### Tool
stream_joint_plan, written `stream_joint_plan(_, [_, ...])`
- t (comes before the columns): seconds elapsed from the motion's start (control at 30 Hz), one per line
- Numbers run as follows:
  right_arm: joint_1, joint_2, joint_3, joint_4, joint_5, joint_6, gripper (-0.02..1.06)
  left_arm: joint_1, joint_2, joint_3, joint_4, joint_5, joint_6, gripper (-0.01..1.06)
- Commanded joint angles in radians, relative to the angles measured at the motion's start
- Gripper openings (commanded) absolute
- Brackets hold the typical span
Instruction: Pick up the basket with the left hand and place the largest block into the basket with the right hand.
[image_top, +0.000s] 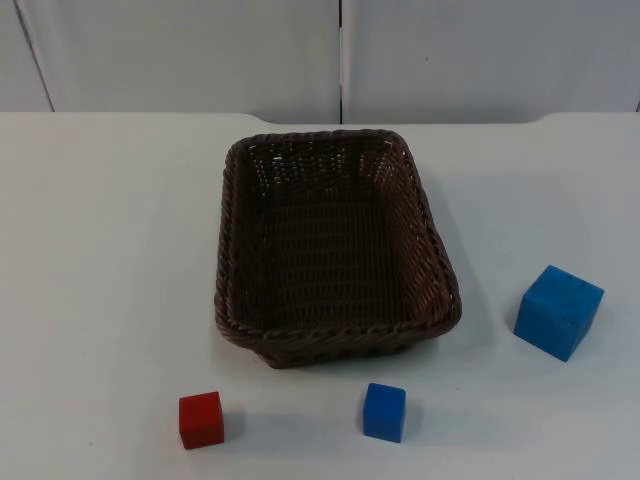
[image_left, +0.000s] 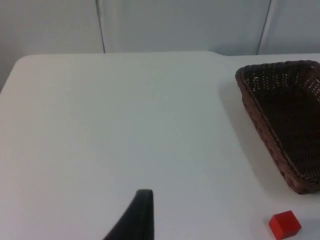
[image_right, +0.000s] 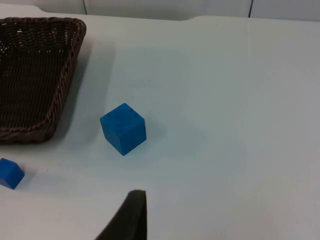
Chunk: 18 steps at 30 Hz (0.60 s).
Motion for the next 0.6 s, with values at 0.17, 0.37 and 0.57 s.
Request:
stream_joint_plan(0.17, [-0.005, -0.004, 0.000, -0.002, -0.002, -0.003, 1.05, 0.003, 0.013, -0.007, -0.023, -0.010, -0.007, 1.05])
stream_joint_plan(0.37, [-0.005, -0.004, 0.000, -0.002, -0.002, -0.003, 1.05, 0.003, 0.013, -0.007, -0.023, -0.010, -0.007, 1.05])
stream_joint_plan(0.57, [-0.005, -0.004, 0.000, -0.002, -0.002, -0.003, 1.05, 0.003, 0.054, -0.007, -0.021, -0.023, -0.007, 1.05])
